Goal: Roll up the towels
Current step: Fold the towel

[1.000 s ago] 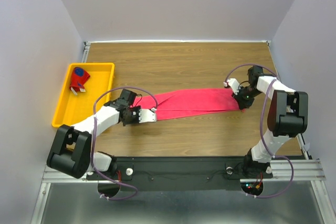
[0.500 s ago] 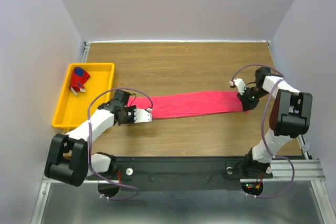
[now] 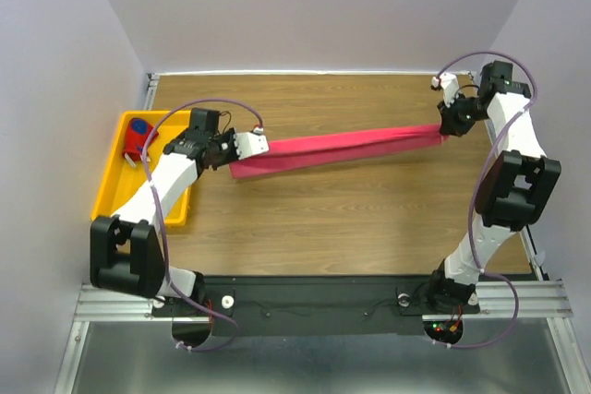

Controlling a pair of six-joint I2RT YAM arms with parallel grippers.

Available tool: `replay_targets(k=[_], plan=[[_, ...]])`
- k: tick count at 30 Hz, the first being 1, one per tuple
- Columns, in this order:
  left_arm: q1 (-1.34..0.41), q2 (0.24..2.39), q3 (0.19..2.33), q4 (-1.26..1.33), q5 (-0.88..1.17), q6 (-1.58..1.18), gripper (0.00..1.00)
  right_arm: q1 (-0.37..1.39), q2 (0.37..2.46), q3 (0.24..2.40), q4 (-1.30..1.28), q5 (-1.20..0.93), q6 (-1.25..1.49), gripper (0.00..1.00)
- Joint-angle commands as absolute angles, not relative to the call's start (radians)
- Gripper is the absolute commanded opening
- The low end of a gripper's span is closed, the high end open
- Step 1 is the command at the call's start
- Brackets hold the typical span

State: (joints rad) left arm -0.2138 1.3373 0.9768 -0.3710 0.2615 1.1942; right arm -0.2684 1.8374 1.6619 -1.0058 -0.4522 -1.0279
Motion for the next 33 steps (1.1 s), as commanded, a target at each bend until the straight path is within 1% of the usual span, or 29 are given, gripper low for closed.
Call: replay_targets(k=[1, 5, 7, 10, 11, 14, 15, 16, 17, 19, 21, 26, 27, 28, 29, 31, 32, 33], plan=[[-0.190, 1.448, 1.127, -0.304, 0.219, 1.098, 0.00, -0.291, 1.931, 1.831, -1.009, -0.476, -0.957, 0.00], [-0.186, 1.534, 1.248, -0.268, 0.193, 1.085, 0.00, -0.291, 1.993, 1.937, -1.011, -0.477, -0.923, 0.01], [-0.184, 1.551, 1.264, -0.281, 0.193, 1.097, 0.00, -0.291, 1.979, 1.936, -1.015, -0.476, -0.930, 0.00], [-0.183, 1.522, 1.214, -0.301, 0.207, 1.164, 0.00, -0.291, 1.922, 1.821, -1.016, -0.476, -1.012, 0.01], [-0.184, 1.513, 1.162, -0.307, 0.221, 1.179, 0.00, -0.291, 1.913, 1.753, -1.014, -0.474, -1.029, 0.01], [-0.186, 1.483, 1.076, -0.334, 0.248, 1.201, 0.00, -0.290, 1.891, 1.639, -1.012, -0.457, -1.095, 0.00], [-0.189, 1.479, 1.013, -0.345, 0.250, 1.209, 0.00, -0.287, 1.888, 1.561, -1.012, -0.451, -1.109, 0.01], [-0.196, 1.476, 0.947, -0.351, 0.256, 1.219, 0.00, -0.282, 1.882, 1.528, -1.011, -0.443, -1.132, 0.01], [-0.201, 1.471, 0.946, -0.351, 0.258, 1.226, 0.00, -0.279, 1.878, 1.490, -1.009, -0.436, -1.147, 0.00], [-0.215, 1.453, 0.849, -0.354, 0.259, 1.247, 0.00, -0.275, 1.862, 1.383, -0.999, -0.419, -1.170, 0.01], [-0.236, 1.424, 0.766, -0.357, 0.270, 1.265, 0.00, -0.275, 1.832, 1.320, -0.997, -0.402, -1.213, 0.01], [-0.267, 1.361, 0.681, -0.390, 0.285, 1.287, 0.00, -0.275, 1.752, 1.162, -0.989, -0.356, -1.279, 0.01], [-0.271, 1.341, 0.666, -0.397, 0.285, 1.293, 0.00, -0.275, 1.735, 1.151, -0.991, -0.357, -1.282, 0.02], [-0.275, 1.333, 0.661, -0.400, 0.287, 1.293, 0.04, -0.275, 1.727, 1.144, -0.992, -0.356, -1.285, 0.07], [-0.278, 1.327, 0.658, -0.408, 0.285, 1.296, 0.11, -0.275, 1.723, 1.137, -0.994, -0.347, -1.290, 0.13], [-0.279, 1.305, 0.661, -0.442, 0.298, 1.299, 0.25, -0.275, 1.717, 1.127, -0.997, -0.333, -1.293, 0.31], [-0.279, 1.298, 0.664, -0.460, 0.302, 1.296, 0.37, -0.275, 1.710, 1.127, -0.999, -0.318, -1.293, 0.39], [-0.279, 1.276, 0.672, -0.480, 0.310, 1.299, 0.41, -0.276, 1.704, 1.134, -1.002, -0.314, -1.292, 0.47]])
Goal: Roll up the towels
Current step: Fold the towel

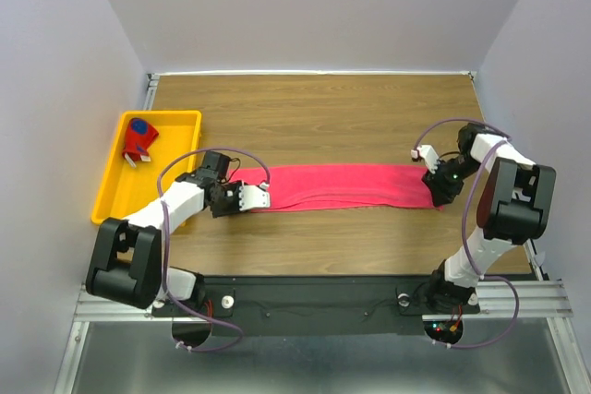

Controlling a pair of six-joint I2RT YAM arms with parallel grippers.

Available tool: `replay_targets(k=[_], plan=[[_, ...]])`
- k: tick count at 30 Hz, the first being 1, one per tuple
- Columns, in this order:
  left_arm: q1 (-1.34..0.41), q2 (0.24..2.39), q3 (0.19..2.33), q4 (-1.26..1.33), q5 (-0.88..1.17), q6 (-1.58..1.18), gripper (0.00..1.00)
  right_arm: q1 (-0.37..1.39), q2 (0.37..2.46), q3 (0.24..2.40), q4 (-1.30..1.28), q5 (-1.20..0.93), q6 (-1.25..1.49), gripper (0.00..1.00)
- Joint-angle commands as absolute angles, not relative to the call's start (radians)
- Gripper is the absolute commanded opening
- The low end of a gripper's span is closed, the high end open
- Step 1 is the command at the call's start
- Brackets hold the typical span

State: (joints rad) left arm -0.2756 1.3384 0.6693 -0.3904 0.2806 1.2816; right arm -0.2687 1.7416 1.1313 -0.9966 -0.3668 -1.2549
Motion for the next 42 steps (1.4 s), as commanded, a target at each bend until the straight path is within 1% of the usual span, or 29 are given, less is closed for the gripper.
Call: replay_targets(k=[1, 3, 5, 6, 7, 10, 13, 14, 16, 18, 19, 21, 24, 27, 29, 31, 32, 34, 37, 39, 40, 42], plan=[[-0.279, 1.264, 0.676, -0.518, 0.308, 1.298, 0.46, -0.278, 1.698, 1.138, -1.003, -0.313, -1.289, 0.51], [-0.278, 1.221, 0.686, -0.546, 0.292, 1.299, 0.52, -0.284, 1.678, 1.170, -1.011, -0.313, -1.281, 0.53], [-0.268, 1.191, 0.687, -0.581, 0.272, 1.313, 0.55, -0.288, 1.677, 1.210, -1.038, -0.330, -1.267, 0.54], [-0.261, 1.162, 0.692, -0.592, 0.264, 1.321, 0.58, -0.294, 1.681, 1.233, -1.060, -0.342, -1.267, 0.59], [-0.250, 1.151, 0.695, -0.612, 0.262, 1.334, 0.59, -0.298, 1.684, 1.288, -1.084, -0.357, -1.267, 0.59], [-0.236, 1.129, 0.739, -0.627, 0.294, 1.293, 0.60, -0.296, 1.706, 1.395, -1.182, -0.469, -1.235, 0.59], [-0.253, 1.166, 0.842, -0.612, 0.400, 1.195, 0.60, -0.273, 1.753, 1.465, -1.229, -0.540, -1.163, 0.53], [-0.306, 1.207, 0.895, -0.601, 0.426, 1.095, 0.59, -0.247, 1.770, 1.489, -1.253, -0.563, -1.125, 0.47], [-0.375, 1.247, 0.936, -0.543, 0.425, 0.993, 0.56, -0.218, 1.782, 1.483, -1.227, -0.574, -1.060, 0.40], [-0.434, 1.314, 0.986, -0.503, 0.431, 0.879, 0.47, -0.189, 1.799, 1.460, -1.183, -0.584, -0.985, 0.33], [-0.483, 1.340, 1.005, -0.477, 0.440, 0.852, 0.41, -0.180, 1.818, 1.460, -1.177, -0.589, -0.967, 0.31], [-0.530, 1.402, 1.043, -0.469, 0.472, 0.787, 0.37, -0.164, 1.833, 1.459, -1.177, -0.615, -0.918, 0.29], [-0.604, 1.523, 1.095, -0.381, 0.492, 0.694, 0.38, -0.132, 1.832, 1.437, -1.175, -0.687, -0.852, 0.26], [-0.638, 1.549, 1.101, -0.318, 0.560, 0.647, 0.38, -0.075, 1.801, 1.405, -1.169, -0.755, -0.812, 0.24], [-0.658, 1.534, 1.059, -0.220, 0.557, 0.633, 0.38, -0.046, 1.783, 1.361, -1.135, -0.773, -0.795, 0.23], [-0.695, 1.534, 1.043, -0.207, 0.522, 0.664, 0.38, -0.003, 1.752, 1.321, -1.091, -0.743, -0.766, 0.22], [-0.693, 1.539, 1.046, -0.210, 0.517, 0.660, 0.38, 0.053, 1.740, 1.275, -1.038, -0.688, -0.750, 0.22], [-0.689, 1.545, 1.061, -0.233, 0.520, 0.655, 0.38, 0.089, 1.692, 1.221, -0.977, -0.640, -0.732, 0.23], [-0.664, 1.513, 1.045, -0.238, 0.560, 0.628, 0.39, 0.153, 1.651, 1.135, -0.875, -0.539, -0.704, 0.29], [-0.644, 1.476, 1.017, -0.227, 0.609, 0.585, 0.42, 0.185, 1.620, 1.088, -0.810, -0.482, -0.684, 0.32], [-0.626, 1.465, 1.008, -0.221, 0.626, 0.572, 0.44, 0.195, 1.609, 1.074, -0.793, -0.465, -0.680, 0.33], [-0.620, 1.425, 0.977, -0.221, 0.632, 0.554, 0.45, 0.224, 1.603, 1.052, -0.753, -0.424, -0.669, 0.35]])
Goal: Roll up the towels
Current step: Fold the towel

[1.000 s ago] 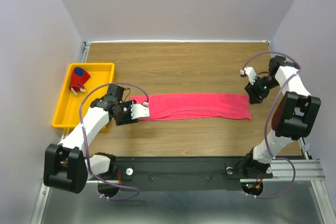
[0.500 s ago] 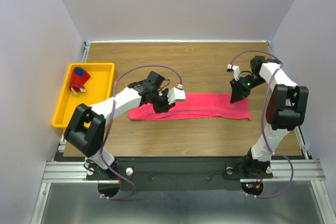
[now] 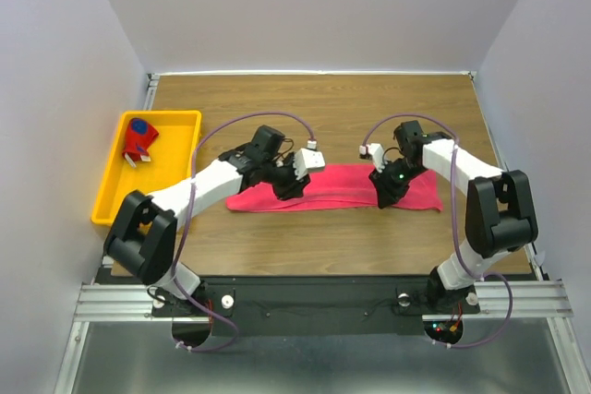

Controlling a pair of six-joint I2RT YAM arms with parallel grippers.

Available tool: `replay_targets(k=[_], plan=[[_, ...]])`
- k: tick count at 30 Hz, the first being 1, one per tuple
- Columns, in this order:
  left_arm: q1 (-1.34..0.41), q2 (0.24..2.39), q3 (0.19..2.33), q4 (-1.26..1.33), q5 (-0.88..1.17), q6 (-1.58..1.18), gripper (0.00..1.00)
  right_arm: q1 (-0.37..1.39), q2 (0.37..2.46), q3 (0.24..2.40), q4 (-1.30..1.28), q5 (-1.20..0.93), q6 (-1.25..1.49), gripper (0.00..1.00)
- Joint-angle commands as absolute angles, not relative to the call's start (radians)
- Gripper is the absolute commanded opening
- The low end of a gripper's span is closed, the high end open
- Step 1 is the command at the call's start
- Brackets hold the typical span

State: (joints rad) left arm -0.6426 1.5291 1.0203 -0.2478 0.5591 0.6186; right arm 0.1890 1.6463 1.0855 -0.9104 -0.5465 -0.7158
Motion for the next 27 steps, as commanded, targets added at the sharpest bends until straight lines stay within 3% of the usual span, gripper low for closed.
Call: replay_targets(k=[1, 27], plan=[[-0.618, 1.410, 0.967, -0.215, 0.627, 0.548, 0.46, 0.230, 1.601, 1.045, -0.743, -0.411, -0.667, 0.36], [-0.572, 1.347, 0.928, -0.244, 0.561, 0.571, 0.48, 0.272, 1.678, 0.994, -0.690, -0.333, -0.689, 0.36]])
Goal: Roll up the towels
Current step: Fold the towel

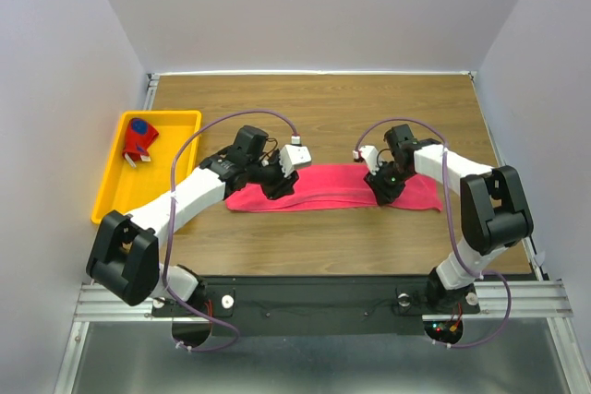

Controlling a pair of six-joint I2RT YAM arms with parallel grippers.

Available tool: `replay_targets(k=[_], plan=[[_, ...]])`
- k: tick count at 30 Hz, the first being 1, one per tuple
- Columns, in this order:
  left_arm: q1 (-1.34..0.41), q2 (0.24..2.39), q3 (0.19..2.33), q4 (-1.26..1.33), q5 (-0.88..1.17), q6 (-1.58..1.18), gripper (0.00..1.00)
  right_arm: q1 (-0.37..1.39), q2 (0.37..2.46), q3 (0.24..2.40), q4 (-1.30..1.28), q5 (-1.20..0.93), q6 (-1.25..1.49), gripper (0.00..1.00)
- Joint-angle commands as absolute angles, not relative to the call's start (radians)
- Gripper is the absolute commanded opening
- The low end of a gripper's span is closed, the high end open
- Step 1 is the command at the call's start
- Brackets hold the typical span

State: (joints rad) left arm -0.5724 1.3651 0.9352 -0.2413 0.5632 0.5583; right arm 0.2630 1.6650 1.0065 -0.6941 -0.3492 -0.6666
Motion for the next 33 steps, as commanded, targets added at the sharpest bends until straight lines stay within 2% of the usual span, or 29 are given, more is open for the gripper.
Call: replay_targets(k=[1, 4, 10, 19, 27, 33], plan=[[-0.572, 1.347, 0.928, -0.248, 0.561, 0.575, 0.48, 0.272, 1.677, 0.994, -0.690, -0.331, -0.690, 0.29], [-0.571, 1.345, 0.928, -0.250, 0.558, 0.577, 0.48, 0.270, 1.663, 1.002, -0.692, -0.331, -0.687, 0.13], [-0.568, 1.344, 0.917, -0.255, 0.557, 0.583, 0.48, 0.272, 1.632, 1.034, -0.726, -0.321, -0.699, 0.04], [-0.535, 1.353, 0.911, -0.273, 0.569, 0.595, 0.48, 0.270, 1.598, 1.060, -0.781, -0.328, -0.735, 0.06], [-0.535, 1.416, 0.914, -0.327, 0.565, 0.684, 0.47, 0.268, 1.692, 1.080, -0.788, -0.328, -0.742, 0.13], [-0.586, 1.462, 0.896, -0.266, 0.491, 0.712, 0.46, 0.265, 1.720, 1.086, -0.787, -0.337, -0.732, 0.13]])
